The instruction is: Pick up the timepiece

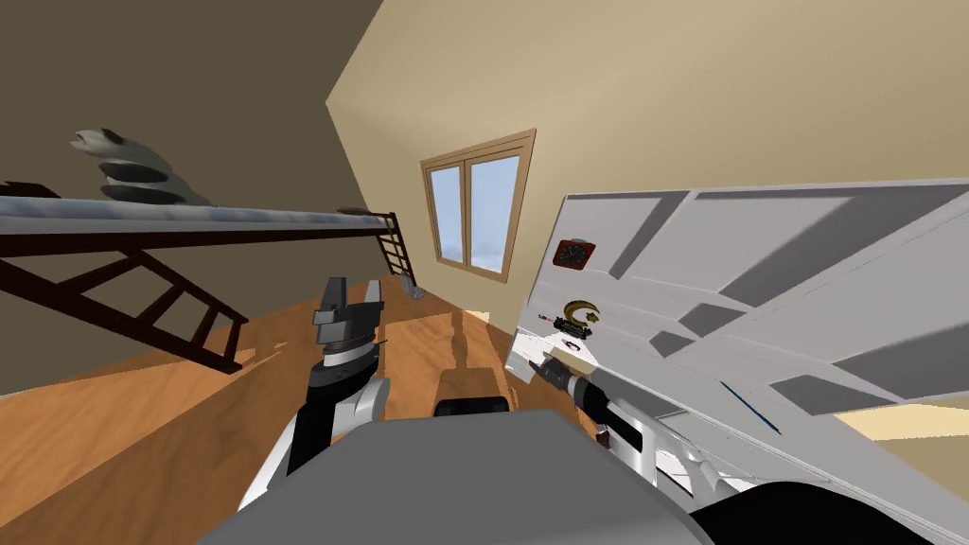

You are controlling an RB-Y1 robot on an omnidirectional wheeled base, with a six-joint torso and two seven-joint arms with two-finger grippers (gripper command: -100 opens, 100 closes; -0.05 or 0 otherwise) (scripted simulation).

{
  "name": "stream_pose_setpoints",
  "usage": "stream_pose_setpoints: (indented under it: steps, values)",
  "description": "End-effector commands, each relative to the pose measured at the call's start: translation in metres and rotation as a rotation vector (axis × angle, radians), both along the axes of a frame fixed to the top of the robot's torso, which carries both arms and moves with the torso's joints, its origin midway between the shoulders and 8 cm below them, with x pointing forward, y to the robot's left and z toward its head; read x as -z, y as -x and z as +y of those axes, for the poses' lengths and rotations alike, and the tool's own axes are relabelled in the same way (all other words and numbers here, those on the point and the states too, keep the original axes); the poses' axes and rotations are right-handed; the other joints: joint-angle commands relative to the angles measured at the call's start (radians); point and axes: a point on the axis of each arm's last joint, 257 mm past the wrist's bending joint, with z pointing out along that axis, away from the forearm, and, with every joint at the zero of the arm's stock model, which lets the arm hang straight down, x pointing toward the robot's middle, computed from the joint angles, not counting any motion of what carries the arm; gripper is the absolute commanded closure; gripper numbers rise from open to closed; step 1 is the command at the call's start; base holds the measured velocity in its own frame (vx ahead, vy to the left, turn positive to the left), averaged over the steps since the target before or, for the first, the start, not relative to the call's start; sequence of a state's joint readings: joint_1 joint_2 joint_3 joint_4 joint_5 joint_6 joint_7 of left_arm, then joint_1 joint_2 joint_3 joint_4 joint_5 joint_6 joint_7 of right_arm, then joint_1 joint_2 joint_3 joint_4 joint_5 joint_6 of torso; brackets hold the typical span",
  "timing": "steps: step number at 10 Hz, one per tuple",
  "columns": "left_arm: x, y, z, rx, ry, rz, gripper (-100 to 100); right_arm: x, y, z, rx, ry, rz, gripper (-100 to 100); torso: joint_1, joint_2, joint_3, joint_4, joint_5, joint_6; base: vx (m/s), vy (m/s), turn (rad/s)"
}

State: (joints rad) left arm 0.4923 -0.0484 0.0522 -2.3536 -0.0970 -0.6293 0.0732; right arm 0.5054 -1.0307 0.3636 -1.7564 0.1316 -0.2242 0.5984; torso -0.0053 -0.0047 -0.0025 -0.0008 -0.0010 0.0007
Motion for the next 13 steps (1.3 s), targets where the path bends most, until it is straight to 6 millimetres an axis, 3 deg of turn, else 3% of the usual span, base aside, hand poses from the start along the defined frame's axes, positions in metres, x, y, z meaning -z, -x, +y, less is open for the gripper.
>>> stream_pose_setpoints:
  steps: [1, 3, 4, 9, 10, 13]
  values:
    - [0.000, 0.000, 0.000, 0.000, 0.000, 0.000, 0, 0.010, 0.008, -0.010, -0.013, 0.063, 0.023, -100, 0.000, 0.000, 0.000, 0.000, 0.000, 0.000, 0.067, -0.052, 0.100]
    - [0.000, 0.000, 0.000, 0.000, 0.000, 0.000, 0, 0.039, 0.034, -0.052, -0.045, 0.237, 0.099, -100, 0.000, 0.000, 0.000, 0.000, 0.000, 0.000, 0.082, -0.047, 0.202]
    - [0.000, 0.000, 0.000, 0.000, 0.000, 0.000, 0, 0.039, 0.034, -0.053, -0.046, 0.238, 0.099, -100, -0.001, -0.001, -0.001, 0.000, 0.000, 0.000, 0.074, -0.057, 0.081]
    - [0.000, 0.000, 0.000, 0.000, 0.000, 0.000, 0, 0.083, 0.103, -0.152, -0.130, 0.591, 0.275, -100, -0.004, -0.006, -0.003, -0.001, -0.001, 0.000, 0.128, -0.099, 0.175]
    - [0.000, 0.000, 0.000, 0.000, 0.000, 0.000, 0, 0.083, 0.103, -0.152, -0.130, 0.591, 0.275, -100, -0.005, -0.006, -0.003, -0.001, -0.001, 0.001, 0.080, -0.105, 0.043]
    - [0.000, 0.000, 0.000, 0.000, 0.000, 0.000, 0, 0.096, 0.143, -0.195, -0.176, 0.732, 0.367, -100, -0.004, -0.002, -0.001, 0.000, -0.001, 0.001, 0.093, -0.115, 0.098]
